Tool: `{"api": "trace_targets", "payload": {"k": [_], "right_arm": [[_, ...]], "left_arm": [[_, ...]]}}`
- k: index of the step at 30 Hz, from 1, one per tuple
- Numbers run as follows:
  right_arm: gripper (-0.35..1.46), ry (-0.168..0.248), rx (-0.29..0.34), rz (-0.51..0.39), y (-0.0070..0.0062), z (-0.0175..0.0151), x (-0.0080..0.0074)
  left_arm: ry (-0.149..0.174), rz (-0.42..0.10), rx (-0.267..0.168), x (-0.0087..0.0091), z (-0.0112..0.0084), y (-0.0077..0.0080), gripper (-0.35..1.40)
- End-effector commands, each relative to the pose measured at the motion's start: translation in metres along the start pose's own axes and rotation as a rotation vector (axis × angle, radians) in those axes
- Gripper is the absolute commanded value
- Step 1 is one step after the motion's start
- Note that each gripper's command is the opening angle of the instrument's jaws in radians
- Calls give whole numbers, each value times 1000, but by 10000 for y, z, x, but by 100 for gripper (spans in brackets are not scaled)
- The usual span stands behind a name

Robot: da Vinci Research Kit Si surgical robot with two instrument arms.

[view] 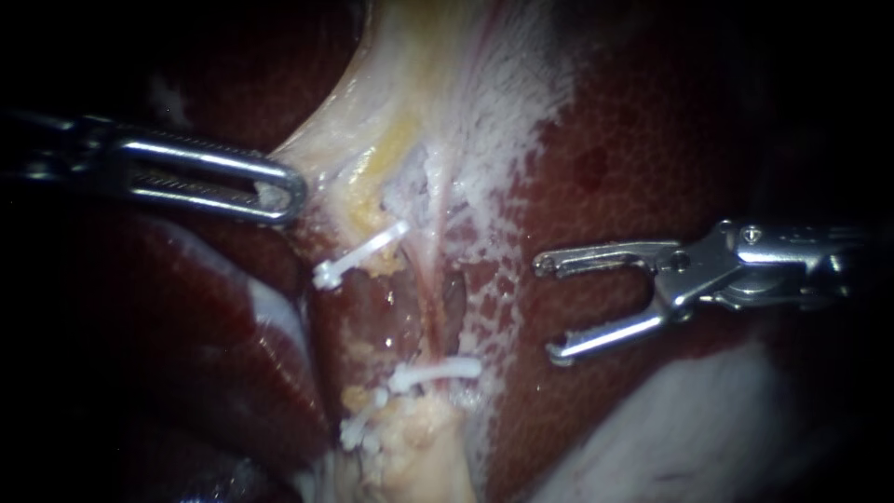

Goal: Going back first clip right tube

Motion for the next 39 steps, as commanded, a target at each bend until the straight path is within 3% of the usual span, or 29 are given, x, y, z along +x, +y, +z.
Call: {"api": "trace_targets", "payload": {"k": [1, 12, 20, 26, 39], "right_arm": [[60, 1, -1, 0, -1, 0, 0], [60, 0, 1, -1, -6, -3, 0], [60, 0, 2, -1, -7, -5, -1], [60, 0, 3, -2, -8, -6, -2], [60, 0, 2, 0, -7, -6, 0]], "left_arm": [[1, 1, 3, 1, 1, 0, -35], [1, 6, 4, 15, 20, 22, -35], [27, -12, 16, 31, 55, 36, -35], [41, -16, 31, 39, 75, 34, -35], [48, -14, 39, 39, 83, 28, -35]]}}
